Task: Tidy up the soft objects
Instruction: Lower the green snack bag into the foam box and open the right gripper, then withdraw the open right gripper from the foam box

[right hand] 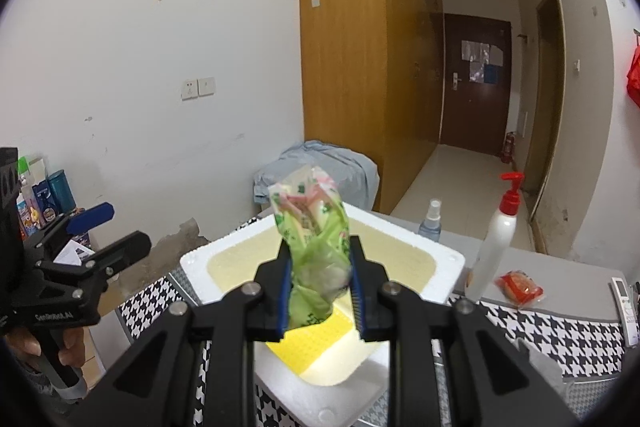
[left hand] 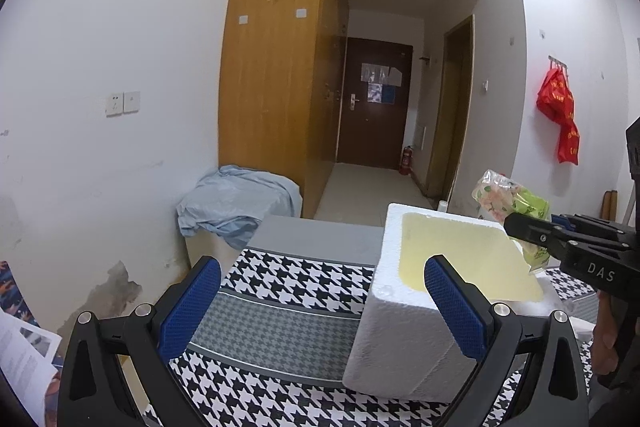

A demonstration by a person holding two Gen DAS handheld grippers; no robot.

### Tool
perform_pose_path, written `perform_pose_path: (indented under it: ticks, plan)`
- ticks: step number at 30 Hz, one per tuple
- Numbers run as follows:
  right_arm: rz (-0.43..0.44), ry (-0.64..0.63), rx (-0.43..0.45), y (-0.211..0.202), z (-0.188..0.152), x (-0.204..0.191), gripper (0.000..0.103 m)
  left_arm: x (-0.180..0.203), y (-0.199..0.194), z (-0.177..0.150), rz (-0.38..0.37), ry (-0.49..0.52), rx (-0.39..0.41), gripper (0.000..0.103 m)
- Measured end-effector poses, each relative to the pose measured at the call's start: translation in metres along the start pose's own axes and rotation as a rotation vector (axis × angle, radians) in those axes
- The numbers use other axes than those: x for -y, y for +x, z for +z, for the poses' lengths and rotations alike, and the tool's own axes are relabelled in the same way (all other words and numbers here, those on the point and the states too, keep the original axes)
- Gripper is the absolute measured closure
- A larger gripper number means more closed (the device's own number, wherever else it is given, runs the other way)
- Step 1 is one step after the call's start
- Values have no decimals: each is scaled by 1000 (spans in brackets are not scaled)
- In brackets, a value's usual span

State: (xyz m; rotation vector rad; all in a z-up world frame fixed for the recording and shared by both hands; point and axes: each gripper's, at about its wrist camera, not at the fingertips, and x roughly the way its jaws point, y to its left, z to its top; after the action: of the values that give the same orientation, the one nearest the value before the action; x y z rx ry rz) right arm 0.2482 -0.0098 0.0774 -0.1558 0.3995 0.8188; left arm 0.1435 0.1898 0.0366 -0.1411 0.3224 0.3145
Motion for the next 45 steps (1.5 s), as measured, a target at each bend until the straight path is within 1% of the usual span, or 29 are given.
perform_pose_path:
  ticks: [4, 8, 9, 14, 16, 17, 18, 19, 21, 23, 25, 27, 29, 36, 38, 45]
  plan:
    - [2, 5, -11, 3, 1, 1, 75, 0, 2, -3, -7, 4, -15, 1]
    - [-3, 13, -30, 9, 3, 2, 74, 0, 1, -3, -13, 1, -11, 1]
    - [1, 13, -36, 10, 4, 1, 72, -1, 1, -2, -13, 0, -9, 1]
    - [7, 16, -66, 19, 2, 0, 69, -1, 1, -4, -14, -1, -12, 1]
    - [4, 17, -81, 24, 2, 0, 63, -3, 0, -3, -10, -5, -9, 1]
    - [6, 15, -84, 25, 2, -1, 53, -4, -1, -2, -9, -6, -6, 1]
    - [4, 15, -80, 25, 1, -1, 46, -5, -2, -2, -4, -10, -1, 1]
    - [2, 15, -76, 24, 0, -1, 43, -5, -3, -1, 1, -13, 3, 1]
    - [9, 12, -69, 22, 0, -1, 32, -6, -3, 0, 8, -17, 4, 1]
    - [12, 7, -62, 19, -1, -2, 24, -7, -4, 0, 12, -20, 3, 1]
    - [10, 3, -54, 16, -1, -4, 20, -6, -4, 0, 15, -21, 3, 1]
    - [12, 9, -45, 12, -1, -5, 13, -5, -5, 0, 19, -20, 4, 1]
    - [14, 12, -29, 6, 0, -4, 10, -2, -6, 1, 17, -21, 3, 1]
    - [24, -44, 25, -21, -7, -12, 0, 8, -12, 1, 7, -18, 5, 1]
    - [24, -47, 51, -30, -9, -11, 0, 13, -14, 1, 11, -7, 7, 1]
    - [35, -23, 100, -54, -12, -1, 0, 31, -26, 3, 9, 15, 21, 1]
